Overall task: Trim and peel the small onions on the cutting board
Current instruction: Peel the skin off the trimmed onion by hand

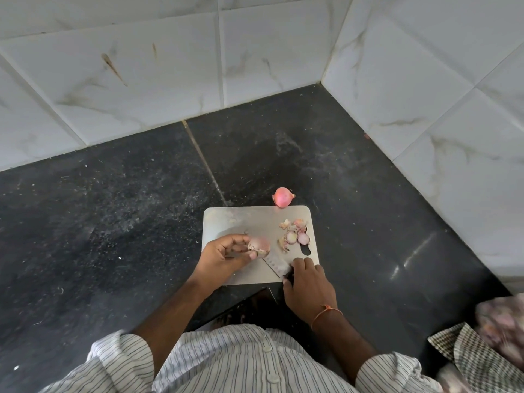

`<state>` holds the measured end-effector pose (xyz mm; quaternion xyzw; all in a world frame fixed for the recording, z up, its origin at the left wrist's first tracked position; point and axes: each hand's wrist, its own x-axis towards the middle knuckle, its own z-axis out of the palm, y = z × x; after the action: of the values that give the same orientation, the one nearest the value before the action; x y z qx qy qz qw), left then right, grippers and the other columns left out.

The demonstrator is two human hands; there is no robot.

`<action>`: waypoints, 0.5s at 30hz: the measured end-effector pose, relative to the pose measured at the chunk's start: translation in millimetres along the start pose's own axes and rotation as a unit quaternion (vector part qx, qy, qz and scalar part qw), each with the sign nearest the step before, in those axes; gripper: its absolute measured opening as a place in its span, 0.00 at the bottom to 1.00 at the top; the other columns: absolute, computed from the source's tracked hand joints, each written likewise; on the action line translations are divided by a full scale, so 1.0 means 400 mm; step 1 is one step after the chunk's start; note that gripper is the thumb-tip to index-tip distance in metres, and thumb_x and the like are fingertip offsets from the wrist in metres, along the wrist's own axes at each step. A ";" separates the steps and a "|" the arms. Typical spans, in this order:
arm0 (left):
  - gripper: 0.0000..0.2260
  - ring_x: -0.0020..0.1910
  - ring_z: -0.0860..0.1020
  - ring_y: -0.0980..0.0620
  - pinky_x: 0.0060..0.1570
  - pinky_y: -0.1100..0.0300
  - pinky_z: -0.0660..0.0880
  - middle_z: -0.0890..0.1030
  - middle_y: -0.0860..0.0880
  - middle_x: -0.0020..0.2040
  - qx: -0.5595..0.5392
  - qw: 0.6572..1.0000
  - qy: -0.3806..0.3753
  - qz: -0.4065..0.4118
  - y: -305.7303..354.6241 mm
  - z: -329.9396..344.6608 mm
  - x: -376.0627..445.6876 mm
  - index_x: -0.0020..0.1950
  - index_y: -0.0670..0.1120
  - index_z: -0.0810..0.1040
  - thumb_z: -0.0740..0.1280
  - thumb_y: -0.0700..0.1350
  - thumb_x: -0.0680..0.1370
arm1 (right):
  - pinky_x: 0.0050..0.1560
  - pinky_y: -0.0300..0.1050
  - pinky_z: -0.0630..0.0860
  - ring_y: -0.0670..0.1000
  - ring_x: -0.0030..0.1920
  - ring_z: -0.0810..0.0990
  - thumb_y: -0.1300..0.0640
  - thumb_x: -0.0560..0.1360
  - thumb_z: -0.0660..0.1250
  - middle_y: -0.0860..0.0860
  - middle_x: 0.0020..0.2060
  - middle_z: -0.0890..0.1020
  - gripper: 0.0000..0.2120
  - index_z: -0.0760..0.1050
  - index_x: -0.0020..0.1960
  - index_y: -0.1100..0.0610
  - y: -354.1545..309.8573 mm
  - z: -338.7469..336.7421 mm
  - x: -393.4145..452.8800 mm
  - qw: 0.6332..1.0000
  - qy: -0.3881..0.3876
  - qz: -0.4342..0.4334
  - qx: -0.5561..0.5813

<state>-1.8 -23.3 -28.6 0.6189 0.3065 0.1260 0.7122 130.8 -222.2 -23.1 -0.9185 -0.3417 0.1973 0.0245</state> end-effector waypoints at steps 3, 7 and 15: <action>0.17 0.57 0.87 0.44 0.58 0.55 0.83 0.89 0.45 0.56 -0.015 1.000 0.001 -0.005 0.006 0.013 0.002 0.61 0.45 0.86 0.80 0.44 0.73 | 0.52 0.49 0.81 0.50 0.59 0.74 0.44 0.80 0.65 0.45 0.58 0.75 0.14 0.71 0.62 0.49 0.000 -0.008 0.004 0.999 0.015 -0.022 0.041; 0.17 0.51 0.86 0.51 0.47 0.61 0.83 0.90 0.45 0.55 -0.043 0.999 -0.007 -0.002 0.027 0.046 -0.007 0.60 0.44 0.86 0.79 0.44 0.72 | 0.59 0.43 0.80 0.42 0.62 0.79 0.47 0.81 0.72 0.38 0.62 0.80 0.19 0.75 0.70 0.46 -0.033 -0.051 0.003 0.921 0.016 -0.076 0.381; 0.16 0.55 0.85 0.49 0.53 0.53 0.83 0.88 0.48 0.55 0.002 0.999 -0.029 0.015 0.037 0.072 -0.021 0.62 0.51 0.83 0.81 0.45 0.76 | 0.52 0.47 0.84 0.52 0.54 0.86 0.60 0.84 0.68 0.54 0.59 0.87 0.13 0.80 0.68 0.55 -0.061 -0.107 0.013 0.766 -0.053 -0.019 0.641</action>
<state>11.7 -48.4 -10.6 0.6281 0.2766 0.1178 0.7177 135.5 -196.4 19.1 -0.6706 -0.1541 0.4182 0.5930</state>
